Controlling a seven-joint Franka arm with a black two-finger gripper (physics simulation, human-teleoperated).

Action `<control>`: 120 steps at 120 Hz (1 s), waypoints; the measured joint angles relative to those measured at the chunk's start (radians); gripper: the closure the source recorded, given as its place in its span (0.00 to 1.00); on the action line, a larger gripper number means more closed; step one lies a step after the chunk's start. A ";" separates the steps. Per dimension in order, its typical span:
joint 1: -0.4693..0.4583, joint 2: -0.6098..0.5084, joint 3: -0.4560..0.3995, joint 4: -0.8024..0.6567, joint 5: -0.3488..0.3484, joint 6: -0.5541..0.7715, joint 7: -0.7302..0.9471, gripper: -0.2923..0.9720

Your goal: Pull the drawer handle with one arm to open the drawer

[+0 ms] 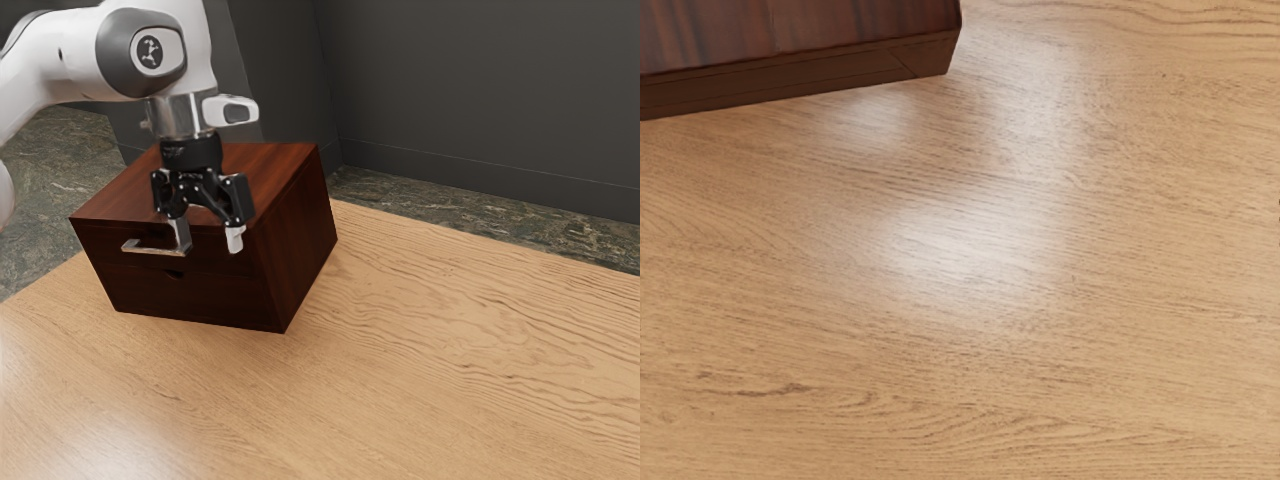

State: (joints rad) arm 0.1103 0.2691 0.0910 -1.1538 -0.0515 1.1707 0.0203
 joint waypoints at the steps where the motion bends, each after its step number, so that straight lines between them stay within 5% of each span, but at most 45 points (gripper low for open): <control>1: 0.000 0.000 0.000 0.000 0.000 0.004 0.001 0.23; 31: -0.008 -0.042 -0.003 0.028 0.003 0.084 0.041 0.23; 45: -0.010 -0.117 -0.005 0.048 -0.005 0.162 0.170 0.23; 86: 0.020 -0.092 0.018 0.024 -0.001 0.216 0.496 0.23; 120: 0.015 -0.087 0.042 -0.135 0.022 0.277 0.745 0.23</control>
State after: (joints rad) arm 0.1252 0.1826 0.1332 -1.2886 -0.0293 1.4474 0.7650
